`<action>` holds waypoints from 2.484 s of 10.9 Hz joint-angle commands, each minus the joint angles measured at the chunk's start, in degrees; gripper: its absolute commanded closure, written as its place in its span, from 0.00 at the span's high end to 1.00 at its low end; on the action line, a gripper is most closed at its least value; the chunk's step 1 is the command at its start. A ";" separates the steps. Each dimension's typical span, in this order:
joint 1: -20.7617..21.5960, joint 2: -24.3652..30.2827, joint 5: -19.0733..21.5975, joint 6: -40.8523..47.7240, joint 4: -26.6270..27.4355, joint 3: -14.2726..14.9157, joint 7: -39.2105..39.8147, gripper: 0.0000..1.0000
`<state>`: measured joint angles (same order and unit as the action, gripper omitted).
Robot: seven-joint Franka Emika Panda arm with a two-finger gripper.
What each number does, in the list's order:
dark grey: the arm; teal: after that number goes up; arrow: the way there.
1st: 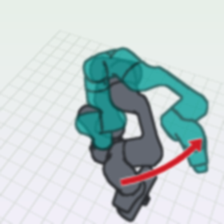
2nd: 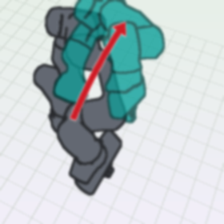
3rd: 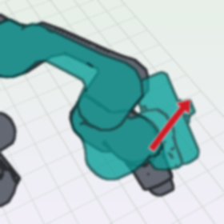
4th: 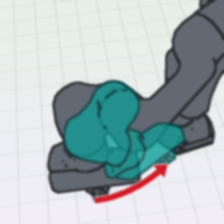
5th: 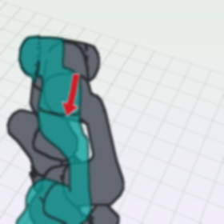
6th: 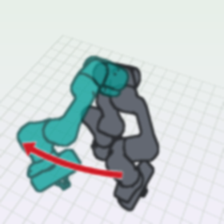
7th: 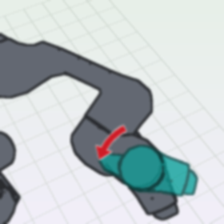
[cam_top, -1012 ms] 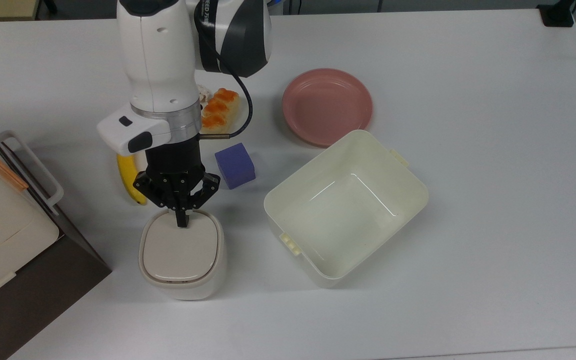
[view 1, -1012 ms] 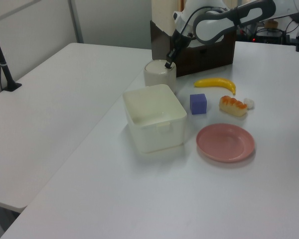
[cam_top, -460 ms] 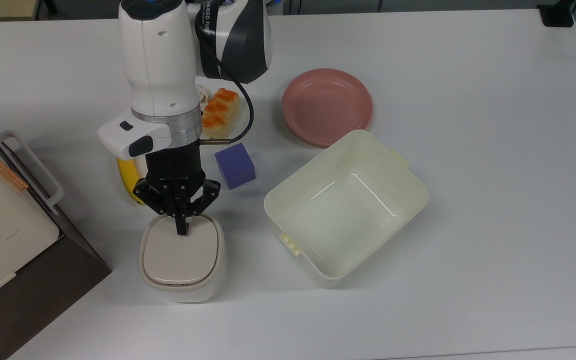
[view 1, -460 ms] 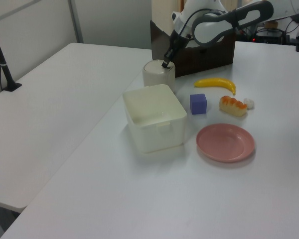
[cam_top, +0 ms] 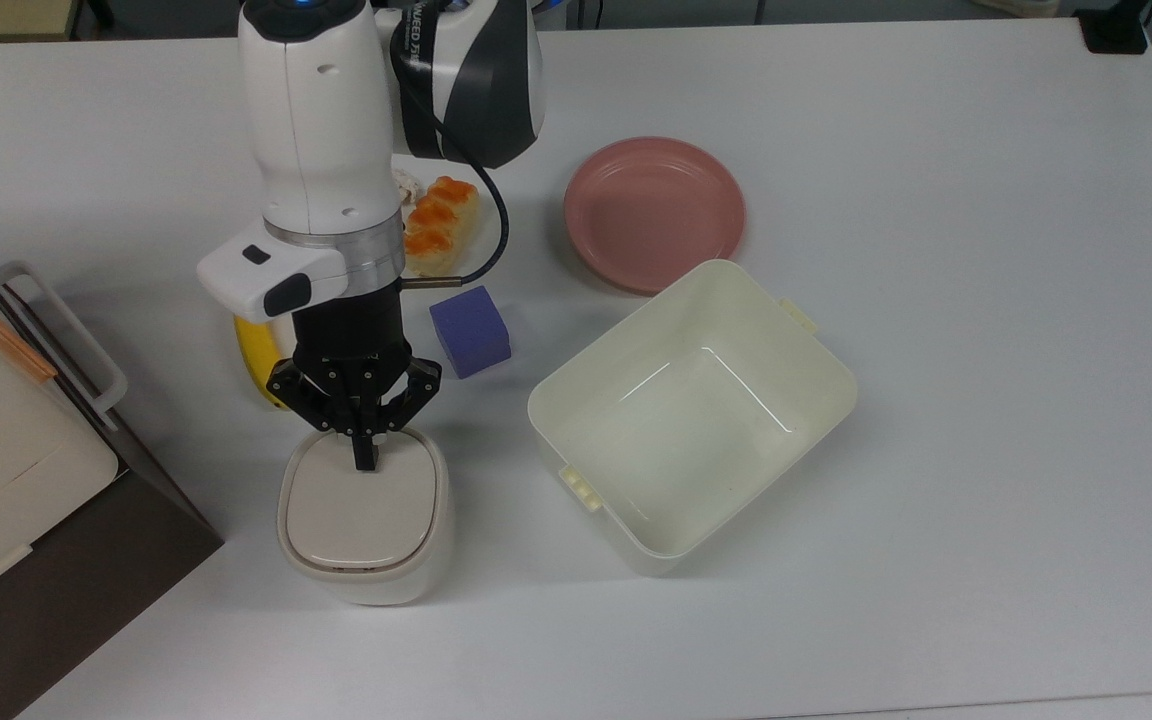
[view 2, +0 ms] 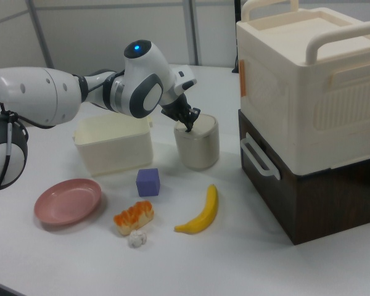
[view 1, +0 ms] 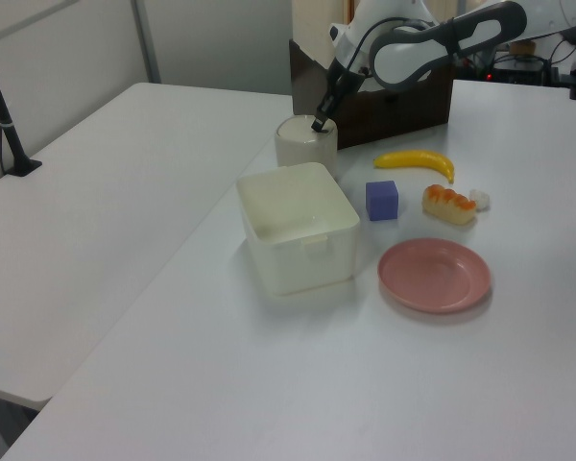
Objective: Open the trash can
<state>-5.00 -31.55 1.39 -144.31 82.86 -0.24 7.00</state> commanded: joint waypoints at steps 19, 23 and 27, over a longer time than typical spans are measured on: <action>-7.90 25.46 10.12 41.40 0.55 -1.78 0.72 0.00; -7.92 31.72 8.81 58.32 -0.42 -0.46 0.91 0.00; -7.30 33.31 7.22 60.20 0.81 -0.38 1.26 0.00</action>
<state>-13.34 0.03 9.87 -84.94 81.53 -1.26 6.98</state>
